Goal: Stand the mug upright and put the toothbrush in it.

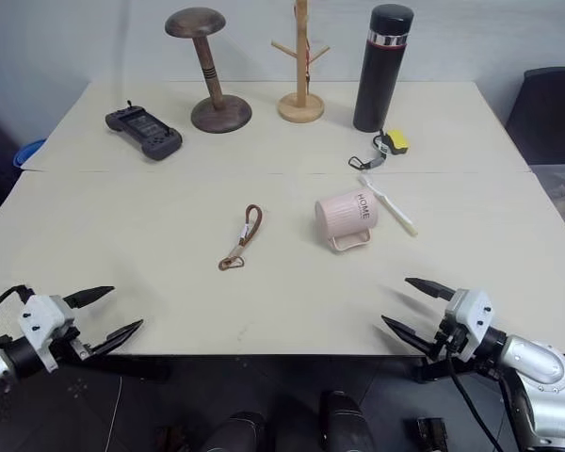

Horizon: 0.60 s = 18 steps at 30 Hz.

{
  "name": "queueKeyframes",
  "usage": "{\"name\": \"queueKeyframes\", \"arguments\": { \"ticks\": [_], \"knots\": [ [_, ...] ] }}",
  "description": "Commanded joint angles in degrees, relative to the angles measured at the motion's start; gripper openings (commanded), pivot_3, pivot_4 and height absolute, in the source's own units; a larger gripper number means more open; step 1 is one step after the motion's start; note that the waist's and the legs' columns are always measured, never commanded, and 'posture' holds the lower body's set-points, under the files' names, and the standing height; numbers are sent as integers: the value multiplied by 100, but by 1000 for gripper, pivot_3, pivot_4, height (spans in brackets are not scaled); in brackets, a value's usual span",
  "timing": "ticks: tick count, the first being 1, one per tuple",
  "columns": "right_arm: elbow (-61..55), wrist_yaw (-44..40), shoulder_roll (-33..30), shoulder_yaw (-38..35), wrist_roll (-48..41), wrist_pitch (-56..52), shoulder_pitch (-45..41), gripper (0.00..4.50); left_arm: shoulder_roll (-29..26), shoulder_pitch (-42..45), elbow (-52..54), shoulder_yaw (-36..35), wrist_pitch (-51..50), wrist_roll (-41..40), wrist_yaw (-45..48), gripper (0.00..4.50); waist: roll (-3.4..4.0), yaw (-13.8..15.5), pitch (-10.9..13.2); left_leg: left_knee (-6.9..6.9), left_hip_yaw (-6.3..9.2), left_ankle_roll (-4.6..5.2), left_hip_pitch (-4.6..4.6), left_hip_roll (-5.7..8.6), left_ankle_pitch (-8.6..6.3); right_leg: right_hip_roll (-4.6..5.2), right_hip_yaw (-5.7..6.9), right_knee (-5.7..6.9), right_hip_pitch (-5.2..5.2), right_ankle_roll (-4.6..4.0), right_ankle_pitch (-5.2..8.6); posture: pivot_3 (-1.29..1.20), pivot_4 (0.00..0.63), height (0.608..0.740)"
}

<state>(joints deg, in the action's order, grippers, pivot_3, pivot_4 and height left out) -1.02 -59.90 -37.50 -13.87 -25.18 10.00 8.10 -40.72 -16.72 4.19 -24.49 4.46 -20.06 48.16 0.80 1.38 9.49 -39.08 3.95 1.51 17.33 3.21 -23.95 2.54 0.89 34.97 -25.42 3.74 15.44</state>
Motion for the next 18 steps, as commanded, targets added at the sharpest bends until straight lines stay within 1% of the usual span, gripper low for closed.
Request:
{"name": "queueKeyframes", "arguments": {
  "ticks": [1,6,18],
  "knots": [
    [-231,68,22,-91,-81,-23,27,4472,43,4,263,-73,14,-53,-63,4500,0,0,0,0,0,0,0,0,0,0,0,1,0,0,0,0,150,740],
    [-214,64,9,-117,-105,-39,15,4472,66,65,366,-53,-275,-224,24,4500,0,0,0,0,0,0,0,0,0,0,0,0,0,0,0,0,150,740],
    [-64,12,120,-177,-263,-25,112,4472,93,288,306,6,-394,-266,117,4500,0,0,0,0,0,-1,0,0,1,-1,1,1,0,0,0,0,150,740]
  ]
}}
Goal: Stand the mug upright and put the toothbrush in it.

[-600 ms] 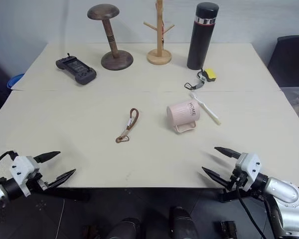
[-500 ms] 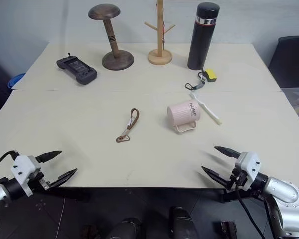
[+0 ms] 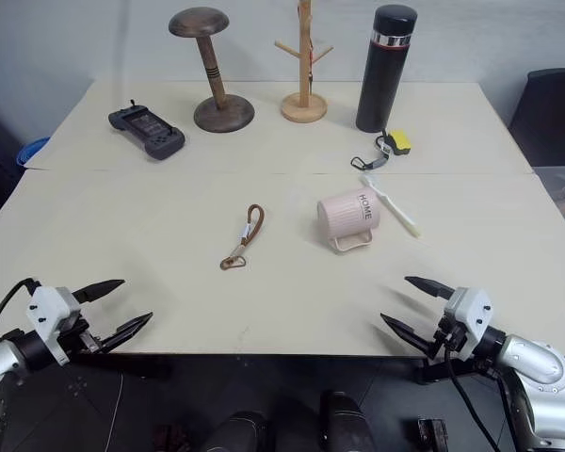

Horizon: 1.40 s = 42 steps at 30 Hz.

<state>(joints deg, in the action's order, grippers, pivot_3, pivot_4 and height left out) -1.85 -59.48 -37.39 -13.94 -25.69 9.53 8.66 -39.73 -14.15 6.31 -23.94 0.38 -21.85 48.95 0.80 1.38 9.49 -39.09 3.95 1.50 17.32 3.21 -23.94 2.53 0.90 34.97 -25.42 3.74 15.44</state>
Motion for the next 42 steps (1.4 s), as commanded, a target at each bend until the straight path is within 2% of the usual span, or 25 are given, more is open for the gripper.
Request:
{"name": "queueKeyframes", "arguments": {
  "ticks": [1,16,18,22,24,28,32,35,42],
  "knots": [
    [30,-36,114,-172,-220,24,56,4472,-4,32,98,-48,11,-90,44,4500,0,-1,0,0,0,0,0,0,0,0,0,0,0,0,0,0,150,740],
    [-32,-43,324,-149,-322,79,-28,4472,76,111,90,-2,-35,-116,60,4500,0,-1,0,0,0,-1,-1,0,1,-1,0,1,0,0,0,0,150,740],
    [-239,-151,413,-146,-522,119,-22,4472,-62,229,231,37,-819,-295,-117,4500,0,-1,0,0,0,-1,-1,0,1,-1,0,2,0,0,0,0,150,740],
    [-719,-266,676,-112,-737,513,-135,4472,-102,991,978,450,-2840,-1045,-756,4500,0,25,0,-3,3,-3,0,1,2,0,1,8,0,2,-1,0,150,740],
    [-827,-346,756,-69,-832,596,-203,4472,-77,1343,1182,730,-3441,-1160,-946,4500,0,29,0,-8,6,-2,1,3,3,1,1,10,1,4,-2,0,150,740],
    [-876,-249,887,-50,-723,787,-326,4472,433,2764,625,1963,-3946,-503,-1444,4500,3,20,-2,-10,6,-4,0,9,4,0,1,12,-1,7,-4,0,150,740],
    [-914,-117,879,-19,-643,702,-286,4472,864,3817,-339,2643,-4129,186,-1903,4500,0,-4,-1,-15,6,-10,2,11,7,-2,5,40,-6,8,-4,0,150,740],
    [-931,-64,857,-66,-690,626,-187,4500,989,4168,-722,2852,-4002,456,-1899,3883,0,-52,-1,-16,4,-18,1,8,10,-9,0,48,-13,7,-4,0,150,740],
    [-805,-64,934,-205,-717,830,191,4500,1035,4254,-924,3053,-3865,734,-1657,1723,1,4,-2,-21,5,-27,-4,10,16,-6,-4,42,-12,6,-3,0,150,740]
  ]
}}
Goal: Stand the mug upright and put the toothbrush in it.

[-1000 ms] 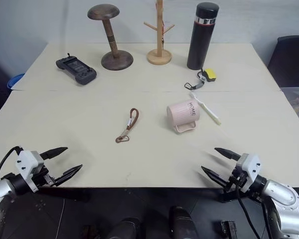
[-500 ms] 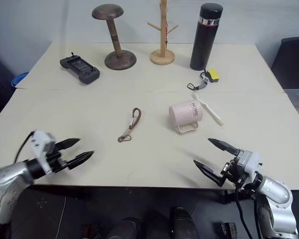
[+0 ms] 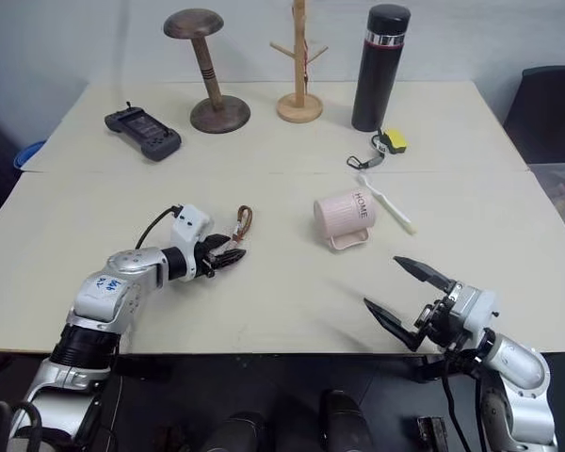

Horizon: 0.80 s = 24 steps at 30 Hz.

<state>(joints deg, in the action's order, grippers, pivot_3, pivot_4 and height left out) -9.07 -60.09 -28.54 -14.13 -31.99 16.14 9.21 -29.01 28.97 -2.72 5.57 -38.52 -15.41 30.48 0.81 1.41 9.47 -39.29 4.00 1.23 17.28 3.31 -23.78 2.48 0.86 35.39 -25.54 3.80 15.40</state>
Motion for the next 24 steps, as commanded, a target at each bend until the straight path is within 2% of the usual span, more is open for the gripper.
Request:
{"name": "queueKeyframes", "arguments": {
  "ticks": [1,4,5,6,9,12,17,21,24],
  "knots": [
    [-77,-10,52,-182,-90,194,167,4500,-58,-98,-18,51,61,93,219,1404,0,6,0,0,0,0,0,0,0,0,0,0,0,0,0,0,150,740],
    [-74,-5,52,-148,-86,214,179,4500,-152,-277,-31,-261,654,4,474,502,0,5,0,0,0,0,0,1,0,2,-1,0,0,0,0,0,150,740],
    [-80,4,52,-119,-81,208,152,4500,-174,-354,-25,-513,1037,-130,627,286,0,-9,0,0,0,0,0,0,0,2,0,0,0,0,0,0,150,740],
    [-96,21,49,-80,-76,186,98,4500,-233,-419,-3,-880,1182,-314,680,257,-1,-32,1,0,0,0,0,0,0,1,0,0,-2,-1,1,0,150,740],
    [-133,89,56,-2,-110,98,-105,4500,-535,-600,-198,-1988,1233,-752,649,257,-8,-63,5,0,0,-9,4,-7,4,-3,3,6,-11,-6,4,0,150,740],
    [-252,119,165,176,-266,-48,-412,4500,-1118,-1009,-736,-2861,1140,-762,478,257,-5,-135,3,4,0,-13,-2,-7,6,-3,3,12,-11,-11,6,0,150,740],
    [-304,-27,383,752,-26,71,-1012,4500,-1682,-1921,-1392,-3823,1014,-637,152,257,-5,-139,4,12,5,-7,-1,-5,3,-1,5,15,-9,-15,8,0,150,740],
    [-236,-85,452,1108,186,89,-1368,4500,-1751,-2387,-1518,-4019,1160,-709,372,257,-18,-21,2,9,13,-2,7,-3,0,3,13,15,-7,-15,8,0,150,740],
    [-142,-1,429,1151,223,-26,-1514,4500,-1712,-2496,-1511,-4120,1245,-769,412,1235,-23,42,0,6,16,3,11,-1,-2,8,16,12,-5,-14,8,0,150,740]
  ]
}}
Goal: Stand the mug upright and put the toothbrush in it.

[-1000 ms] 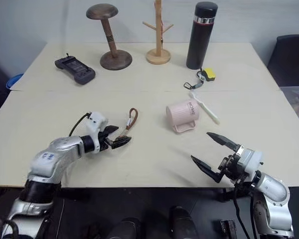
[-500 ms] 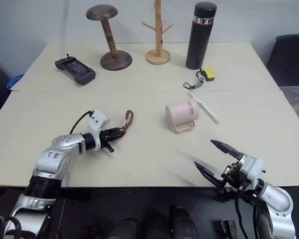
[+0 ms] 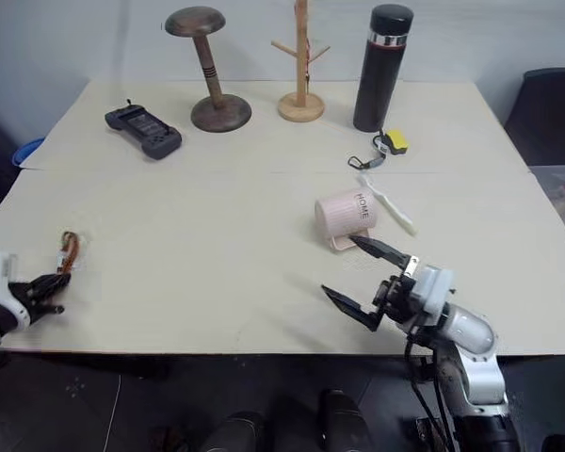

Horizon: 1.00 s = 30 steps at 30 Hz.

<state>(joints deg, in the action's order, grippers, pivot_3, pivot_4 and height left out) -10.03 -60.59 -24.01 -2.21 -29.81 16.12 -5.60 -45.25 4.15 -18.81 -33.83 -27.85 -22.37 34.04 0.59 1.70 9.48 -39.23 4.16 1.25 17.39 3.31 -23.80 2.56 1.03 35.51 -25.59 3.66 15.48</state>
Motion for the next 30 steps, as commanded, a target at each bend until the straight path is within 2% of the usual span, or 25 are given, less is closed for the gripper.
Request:
{"name": "queueKeyframes", "arguments": {
  "ticks": [1,4,8,12,17,20,24,30],
  "knots": [
    [-28,73,-56,-75,0,-61,-46,4500,-104,-39,119,-154,231,-44,86,1536,-1,18,-1,0,1,1,0,1,0,2,1,0,0,0,0,0,150,740],
    [-57,181,-168,-235,-34,-210,-3,4500,-188,-95,204,-177,550,-39,338,2441,-2,-14,-1,0,1,2,1,1,-1,1,1,0,1,0,0,0,150,740],
    [-215,302,-529,-632,-154,-513,289,4500,-445,-63,148,-489,1334,-152,862,3438,-3,-35,-1,1,0,1,1,-1,-1,-1,1,0,-1,0,0,0,150,740],
    [-214,331,-962,-1336,-467,-890,893,4500,-645,-98,206,-644,1650,-469,1621,3438,-1,-36,0,2,-2,2,0,-1,-2,0,-1,-2,0,0,0,0,150,740],
    [45,372,-1087,-1991,-387,-789,1460,4500,-500,-278,801,-42,2145,-330,2250,4470,1,-36,0,2,-4,5,-4,-1,-3,1,-5,-21,6,0,0,0,150,740],
    [28,419,-1047,-2105,-342,-767,1573,4500,-168,-195,1168,386,2532,-343,2385,4470,2,-30,0,2,-5,6,-7,-1,-4,1,-7,-19,9,0,0,0,150,740],
    [75,477,-1017,-2208,-318,-791,1799,4500,273,-387,2392,1362,2006,-709,2689,4470,2,-33,0,2,-6,7,-6,-2,-4,0,-9,-17,8,1,0,0,150,740],
    [7,631,-1050,-2103,-204,-875,1629,4500,605,-356,2956,1849,1779,-717,2501,4470,3,-80,0,2,-13,6,-13,-3,-4,-4,-16,-11,7,1,-1,0,150,740]
  ]
}}
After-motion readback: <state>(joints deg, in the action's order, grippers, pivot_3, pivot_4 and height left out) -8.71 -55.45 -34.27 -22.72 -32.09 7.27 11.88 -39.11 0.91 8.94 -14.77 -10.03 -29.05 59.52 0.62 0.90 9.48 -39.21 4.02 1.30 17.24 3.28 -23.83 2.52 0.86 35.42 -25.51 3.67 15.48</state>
